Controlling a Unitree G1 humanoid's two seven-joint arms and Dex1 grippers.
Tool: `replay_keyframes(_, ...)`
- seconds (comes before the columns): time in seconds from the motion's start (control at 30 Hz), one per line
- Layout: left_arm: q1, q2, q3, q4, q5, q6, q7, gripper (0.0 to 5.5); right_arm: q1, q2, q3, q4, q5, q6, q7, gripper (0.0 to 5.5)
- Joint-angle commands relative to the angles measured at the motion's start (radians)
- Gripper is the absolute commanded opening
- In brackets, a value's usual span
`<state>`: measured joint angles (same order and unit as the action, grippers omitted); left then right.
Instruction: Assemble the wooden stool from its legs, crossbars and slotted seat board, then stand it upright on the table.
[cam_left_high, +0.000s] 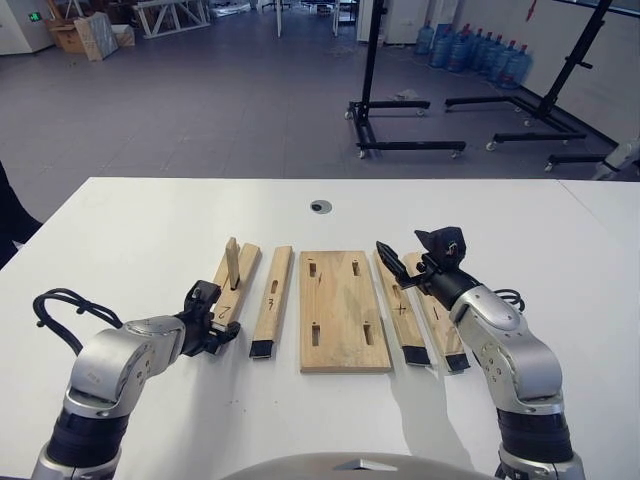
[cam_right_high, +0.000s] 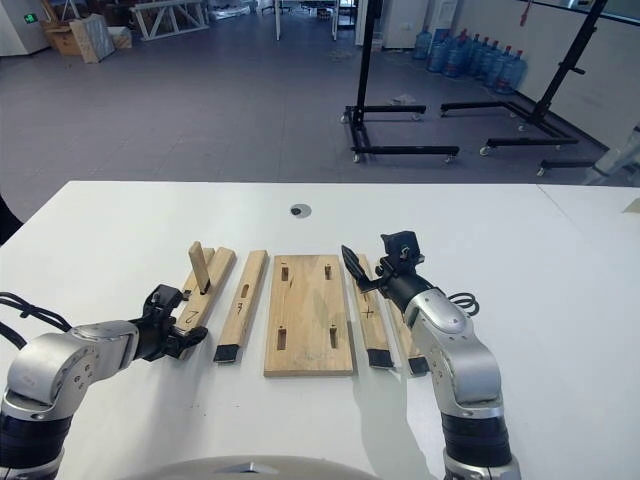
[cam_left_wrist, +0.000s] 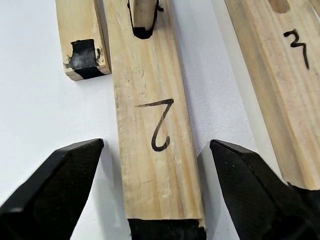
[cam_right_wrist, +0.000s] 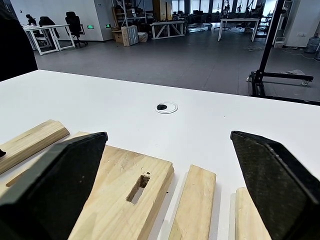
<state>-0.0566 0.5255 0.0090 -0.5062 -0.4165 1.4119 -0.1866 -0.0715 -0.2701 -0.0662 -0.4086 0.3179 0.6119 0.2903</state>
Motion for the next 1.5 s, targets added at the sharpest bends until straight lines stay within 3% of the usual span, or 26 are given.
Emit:
replay_keyframes(0.03,0.041,-0.03,0.003,0.049,0.015,0.037,0.002,3.32,-0.024,-0.007,0.008,-0.006,0.006,0.019,0.003,4.56)
replay_keyframes(0.27,0.076,-0.034,-0.011,0.099,0.044,-0.001,-0.008,2.12,-0.031,-0.011,0.006,-0.004,0.008,0.03,0.007,4.56)
replay_keyframes(0.57,-0.065,-0.06,0.019,0.085,0.008,-0.035,-0.063,2.01,-0.039,-0.013,0.0,0.0,0.007,0.031,0.005,4.56)
replay_keyframes(0.7,-0.33,-0.134,0.181,0.13,-0.055,-0.065,-0.079,2.01,-0.044,-0.026,-0.021,0.008,0.008,0.023,0.008,4.56)
replay_keyframes(0.9,-0.648,-0.15,0.399,0.303,-0.18,-0.19,-0.151,2.01,-0.118,-0.063,-0.081,0.079,0.045,0.012,0.053,4.56)
replay_keyframes(1.0,-0.652,-0.129,0.437,0.312,-0.4,-0.189,-0.399,2.01,-0.252,-0.083,-0.262,0.146,0.289,0.109,0.119,4.56)
replay_keyframes(1.17,-0.477,-0.111,0.386,0.311,-0.566,-0.212,-0.656,2.01,-0.539,-0.252,-0.46,0.364,0.715,0.405,0.264,4.56)
replay_keyframes(1.3,-0.436,-0.119,0.331,0.349,-0.638,-0.199,-0.736,2.01,-0.587,-0.254,-0.467,0.327,0.971,0.521,0.293,4.56)
replay_keyframes(1.5,-0.465,-0.16,0.276,0.338,-0.761,-0.157,-0.687,2.01,-0.519,-0.122,-0.387,0.279,1.152,0.516,0.163,4.56)
